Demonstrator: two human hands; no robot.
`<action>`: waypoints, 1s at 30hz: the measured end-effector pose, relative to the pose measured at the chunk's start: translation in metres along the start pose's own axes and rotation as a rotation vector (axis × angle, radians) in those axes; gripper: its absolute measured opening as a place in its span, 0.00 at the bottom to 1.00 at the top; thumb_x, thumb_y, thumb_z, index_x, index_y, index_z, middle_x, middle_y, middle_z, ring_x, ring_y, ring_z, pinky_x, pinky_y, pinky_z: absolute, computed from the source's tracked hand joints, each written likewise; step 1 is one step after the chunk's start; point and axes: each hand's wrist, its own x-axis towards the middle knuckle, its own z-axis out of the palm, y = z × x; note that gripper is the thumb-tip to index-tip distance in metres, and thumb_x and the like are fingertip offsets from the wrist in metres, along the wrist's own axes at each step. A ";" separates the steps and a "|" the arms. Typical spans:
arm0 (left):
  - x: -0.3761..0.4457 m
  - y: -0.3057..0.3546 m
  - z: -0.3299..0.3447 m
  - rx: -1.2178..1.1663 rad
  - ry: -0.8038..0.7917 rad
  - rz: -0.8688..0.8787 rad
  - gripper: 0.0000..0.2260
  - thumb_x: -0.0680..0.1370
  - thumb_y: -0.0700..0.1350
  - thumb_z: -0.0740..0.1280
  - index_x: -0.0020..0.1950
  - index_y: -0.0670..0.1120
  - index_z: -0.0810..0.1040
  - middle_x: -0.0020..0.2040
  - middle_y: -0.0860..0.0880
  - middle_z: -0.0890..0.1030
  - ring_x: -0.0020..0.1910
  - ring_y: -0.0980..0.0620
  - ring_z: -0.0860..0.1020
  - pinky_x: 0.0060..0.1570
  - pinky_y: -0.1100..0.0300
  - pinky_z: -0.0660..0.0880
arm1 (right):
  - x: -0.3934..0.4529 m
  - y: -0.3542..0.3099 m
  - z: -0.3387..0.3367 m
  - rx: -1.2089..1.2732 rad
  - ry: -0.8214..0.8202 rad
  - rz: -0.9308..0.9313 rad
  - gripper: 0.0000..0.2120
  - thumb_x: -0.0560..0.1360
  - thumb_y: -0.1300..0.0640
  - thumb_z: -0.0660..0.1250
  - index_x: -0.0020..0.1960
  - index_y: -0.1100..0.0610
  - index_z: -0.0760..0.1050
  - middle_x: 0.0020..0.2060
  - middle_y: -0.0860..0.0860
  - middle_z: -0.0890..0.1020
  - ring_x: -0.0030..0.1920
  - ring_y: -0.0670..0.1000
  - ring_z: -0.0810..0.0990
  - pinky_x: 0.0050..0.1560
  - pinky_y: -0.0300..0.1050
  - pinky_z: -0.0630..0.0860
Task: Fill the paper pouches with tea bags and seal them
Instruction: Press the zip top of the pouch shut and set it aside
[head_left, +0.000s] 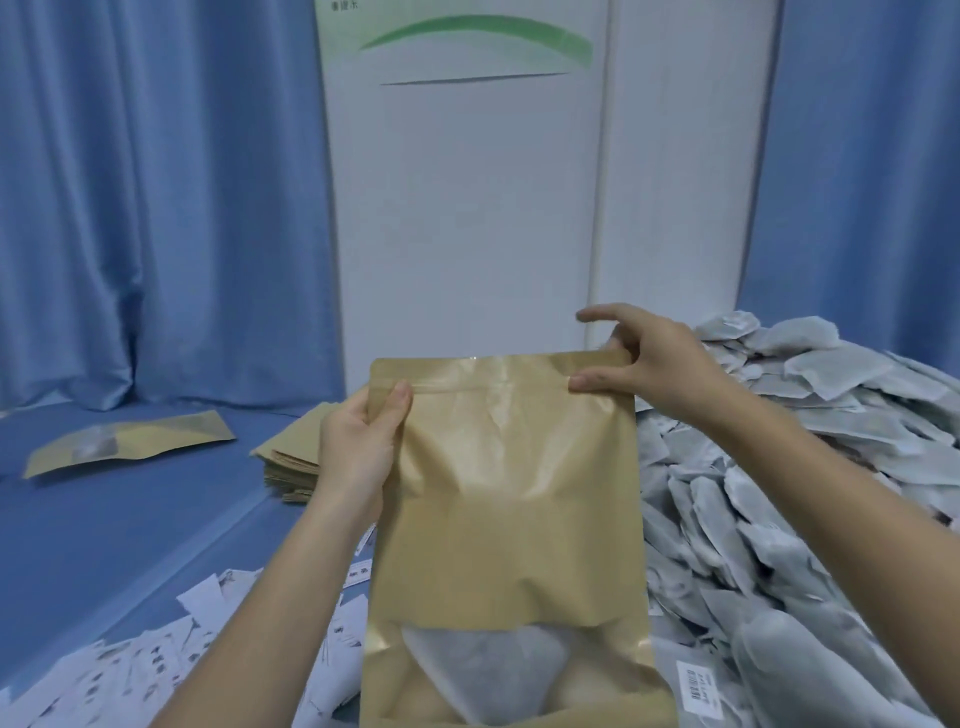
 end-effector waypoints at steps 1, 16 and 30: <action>-0.002 -0.004 0.001 0.008 0.019 -0.015 0.08 0.78 0.44 0.66 0.43 0.41 0.80 0.38 0.49 0.83 0.38 0.53 0.80 0.41 0.58 0.76 | -0.002 0.002 0.002 -0.032 -0.022 -0.005 0.20 0.62 0.48 0.78 0.52 0.44 0.78 0.33 0.43 0.75 0.35 0.35 0.73 0.36 0.25 0.66; -0.030 -0.009 0.023 0.237 0.028 0.211 0.08 0.78 0.50 0.65 0.42 0.48 0.77 0.36 0.56 0.81 0.39 0.58 0.78 0.42 0.58 0.73 | 0.022 -0.058 0.039 -0.281 -0.392 -0.176 0.17 0.65 0.40 0.73 0.51 0.45 0.80 0.48 0.42 0.82 0.50 0.43 0.76 0.50 0.39 0.72; -0.030 -0.007 0.023 0.103 0.108 0.221 0.07 0.75 0.48 0.70 0.38 0.54 0.78 0.32 0.55 0.81 0.33 0.57 0.75 0.38 0.58 0.70 | 0.032 -0.077 0.040 -0.212 -0.501 -0.165 0.10 0.70 0.47 0.72 0.33 0.51 0.79 0.24 0.42 0.75 0.27 0.40 0.71 0.26 0.29 0.64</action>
